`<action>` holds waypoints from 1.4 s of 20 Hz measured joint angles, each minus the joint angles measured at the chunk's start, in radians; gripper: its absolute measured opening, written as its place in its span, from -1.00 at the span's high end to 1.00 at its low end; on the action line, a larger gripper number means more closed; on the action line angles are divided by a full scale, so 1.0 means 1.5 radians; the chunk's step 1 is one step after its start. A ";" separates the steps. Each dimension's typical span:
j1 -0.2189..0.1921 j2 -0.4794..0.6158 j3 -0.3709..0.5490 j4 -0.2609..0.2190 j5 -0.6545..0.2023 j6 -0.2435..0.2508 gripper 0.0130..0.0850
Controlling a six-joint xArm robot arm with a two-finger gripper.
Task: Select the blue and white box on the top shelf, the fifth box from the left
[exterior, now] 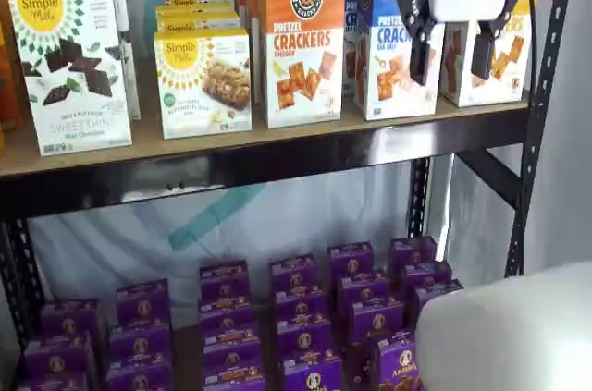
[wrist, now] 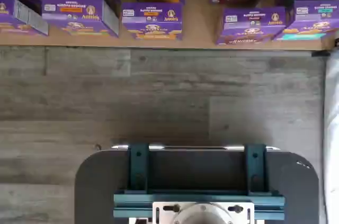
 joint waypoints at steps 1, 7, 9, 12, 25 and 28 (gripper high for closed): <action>-0.016 -0.007 0.007 0.018 -0.011 -0.009 -1.00; -0.058 -0.023 0.023 0.062 -0.038 -0.036 -1.00; -0.057 -0.025 0.026 0.057 -0.046 -0.037 -1.00; -0.052 -0.024 0.029 0.045 -0.073 -0.039 -1.00; -0.071 0.111 -0.056 0.009 -0.216 -0.072 -1.00; -0.082 0.141 -0.082 0.014 -0.220 -0.083 -1.00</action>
